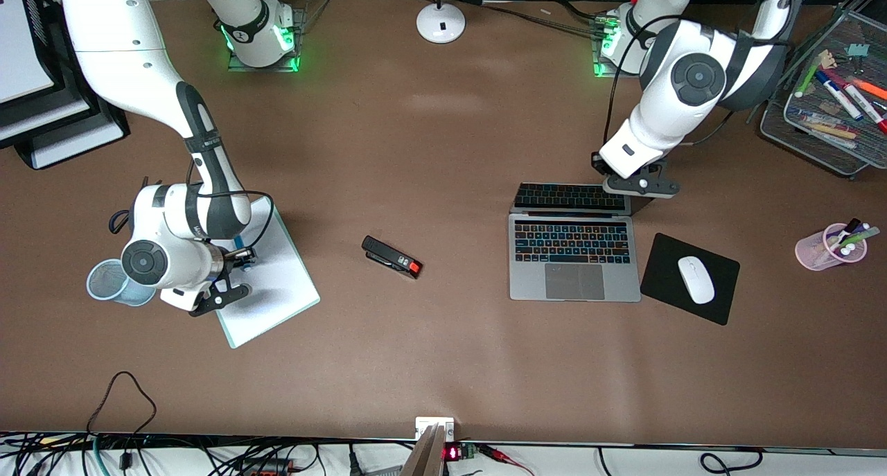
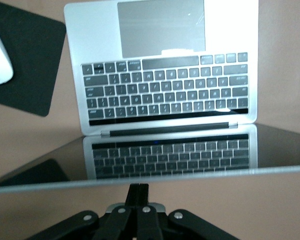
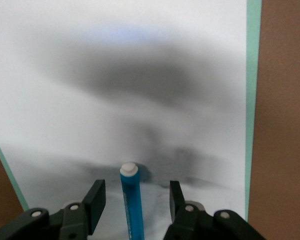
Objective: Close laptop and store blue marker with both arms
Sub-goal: 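Grasp the blue marker with the right gripper while the left gripper pushes the lid, then lift the marker toward the cup while the left gripper lowers the lid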
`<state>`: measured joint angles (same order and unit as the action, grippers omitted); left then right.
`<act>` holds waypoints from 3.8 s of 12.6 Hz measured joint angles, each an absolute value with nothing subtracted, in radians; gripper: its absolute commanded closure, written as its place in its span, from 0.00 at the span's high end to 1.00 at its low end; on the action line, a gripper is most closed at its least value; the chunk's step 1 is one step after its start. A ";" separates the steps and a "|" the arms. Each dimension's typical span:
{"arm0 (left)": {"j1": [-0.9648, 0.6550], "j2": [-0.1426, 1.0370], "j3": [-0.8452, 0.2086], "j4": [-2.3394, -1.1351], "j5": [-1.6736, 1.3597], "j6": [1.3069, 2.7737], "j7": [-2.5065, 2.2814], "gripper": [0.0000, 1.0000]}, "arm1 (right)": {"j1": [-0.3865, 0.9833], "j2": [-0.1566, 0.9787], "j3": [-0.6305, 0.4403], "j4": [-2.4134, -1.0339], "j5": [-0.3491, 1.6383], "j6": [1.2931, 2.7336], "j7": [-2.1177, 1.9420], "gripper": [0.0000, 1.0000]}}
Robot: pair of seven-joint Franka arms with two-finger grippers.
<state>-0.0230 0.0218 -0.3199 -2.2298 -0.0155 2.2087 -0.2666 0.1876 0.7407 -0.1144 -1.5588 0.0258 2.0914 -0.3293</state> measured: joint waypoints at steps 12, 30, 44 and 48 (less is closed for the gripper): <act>-0.020 0.152 -0.317 -2.123 -0.006 2.360 -0.267 0.00 | 0.195 0.753 -0.112 -1.559 0.026 2.104 -0.330 0.40; -0.009 0.450 -0.284 -1.953 0.108 2.602 -0.266 0.00 | 0.190 0.759 -0.115 -1.530 0.078 2.122 -0.369 0.00; -0.013 0.591 -0.253 -1.950 0.114 2.803 -0.266 0.00 | 0.026 0.477 -0.124 -1.467 0.256 1.903 -0.887 0.00; -0.014 0.630 -0.251 -1.949 0.114 2.848 -0.266 0.00 | -0.102 0.461 -0.128 -1.467 0.410 1.862 -1.315 0.00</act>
<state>-0.0139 0.6304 -0.2513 -1.9492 0.1144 2.8485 -0.2658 -0.1020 0.4609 -0.1279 -1.4675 0.4103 1.8618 -1.3152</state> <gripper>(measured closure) 0.991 0.833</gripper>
